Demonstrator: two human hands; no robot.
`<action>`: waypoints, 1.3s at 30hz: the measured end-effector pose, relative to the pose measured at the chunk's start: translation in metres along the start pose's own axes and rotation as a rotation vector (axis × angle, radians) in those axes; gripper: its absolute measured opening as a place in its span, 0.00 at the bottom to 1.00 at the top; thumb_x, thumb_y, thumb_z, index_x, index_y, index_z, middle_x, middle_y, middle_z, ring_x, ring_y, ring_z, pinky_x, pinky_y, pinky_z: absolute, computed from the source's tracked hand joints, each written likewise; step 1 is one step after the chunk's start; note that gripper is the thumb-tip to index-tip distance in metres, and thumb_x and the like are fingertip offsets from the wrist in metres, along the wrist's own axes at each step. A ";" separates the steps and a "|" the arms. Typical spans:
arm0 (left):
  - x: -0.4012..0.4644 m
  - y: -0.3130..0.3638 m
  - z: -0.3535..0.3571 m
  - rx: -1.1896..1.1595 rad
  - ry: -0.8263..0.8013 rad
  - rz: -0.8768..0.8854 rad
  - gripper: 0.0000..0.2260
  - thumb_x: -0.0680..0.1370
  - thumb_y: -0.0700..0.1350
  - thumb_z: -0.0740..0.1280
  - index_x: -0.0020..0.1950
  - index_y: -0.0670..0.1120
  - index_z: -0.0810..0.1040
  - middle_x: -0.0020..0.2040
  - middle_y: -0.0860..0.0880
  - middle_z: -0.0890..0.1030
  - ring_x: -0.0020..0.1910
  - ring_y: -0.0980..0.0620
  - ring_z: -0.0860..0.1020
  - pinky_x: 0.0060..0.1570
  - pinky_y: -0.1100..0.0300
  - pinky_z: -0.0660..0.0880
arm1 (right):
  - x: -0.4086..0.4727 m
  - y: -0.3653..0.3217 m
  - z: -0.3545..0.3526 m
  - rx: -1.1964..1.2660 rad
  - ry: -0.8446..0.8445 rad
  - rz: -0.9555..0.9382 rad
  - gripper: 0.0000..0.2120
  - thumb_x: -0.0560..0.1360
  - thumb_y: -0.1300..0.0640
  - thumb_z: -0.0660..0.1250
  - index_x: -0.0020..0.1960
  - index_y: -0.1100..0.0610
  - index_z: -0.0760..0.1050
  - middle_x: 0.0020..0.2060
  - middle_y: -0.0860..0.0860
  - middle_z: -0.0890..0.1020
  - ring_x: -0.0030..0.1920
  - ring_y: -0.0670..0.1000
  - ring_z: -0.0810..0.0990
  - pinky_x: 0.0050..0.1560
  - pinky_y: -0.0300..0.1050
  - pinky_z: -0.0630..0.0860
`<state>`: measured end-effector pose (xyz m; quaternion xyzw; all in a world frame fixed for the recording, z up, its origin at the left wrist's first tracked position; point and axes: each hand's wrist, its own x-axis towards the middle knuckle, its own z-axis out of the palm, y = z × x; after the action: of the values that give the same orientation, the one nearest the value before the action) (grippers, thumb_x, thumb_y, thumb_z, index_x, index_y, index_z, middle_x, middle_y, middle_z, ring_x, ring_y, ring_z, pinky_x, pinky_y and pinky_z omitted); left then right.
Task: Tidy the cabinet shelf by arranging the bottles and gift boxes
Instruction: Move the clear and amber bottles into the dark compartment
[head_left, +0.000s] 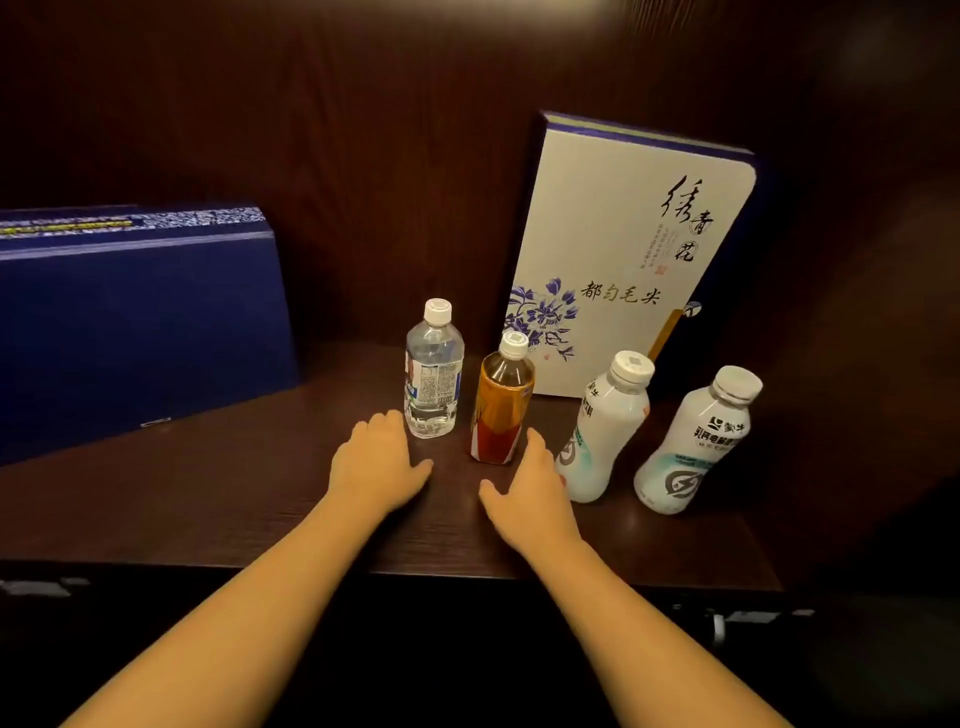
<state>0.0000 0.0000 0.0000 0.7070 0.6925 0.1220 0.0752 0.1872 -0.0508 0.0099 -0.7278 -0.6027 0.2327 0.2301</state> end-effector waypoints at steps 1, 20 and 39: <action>0.003 0.000 0.000 -0.036 0.009 -0.023 0.32 0.72 0.63 0.70 0.68 0.46 0.67 0.62 0.47 0.73 0.62 0.45 0.73 0.53 0.48 0.77 | 0.004 0.000 0.001 0.025 0.027 -0.009 0.45 0.74 0.48 0.72 0.81 0.54 0.47 0.76 0.54 0.64 0.75 0.56 0.66 0.74 0.51 0.62; 0.049 0.008 0.011 -0.605 0.118 -0.119 0.37 0.61 0.59 0.81 0.63 0.51 0.68 0.60 0.52 0.79 0.58 0.50 0.79 0.52 0.52 0.77 | 0.052 0.003 0.011 0.237 0.122 -0.052 0.41 0.65 0.41 0.78 0.70 0.47 0.60 0.62 0.48 0.76 0.62 0.52 0.76 0.61 0.53 0.76; -0.026 -0.017 0.002 -0.612 0.079 -0.028 0.33 0.56 0.66 0.80 0.54 0.56 0.73 0.53 0.57 0.80 0.51 0.54 0.80 0.51 0.52 0.79 | -0.022 0.000 0.002 0.244 0.125 -0.019 0.33 0.67 0.48 0.80 0.65 0.48 0.65 0.46 0.36 0.72 0.45 0.40 0.68 0.50 0.38 0.68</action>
<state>-0.0160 -0.0251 -0.0086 0.6368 0.6355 0.3514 0.2593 0.1821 -0.0725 0.0099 -0.7017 -0.5613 0.2562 0.3562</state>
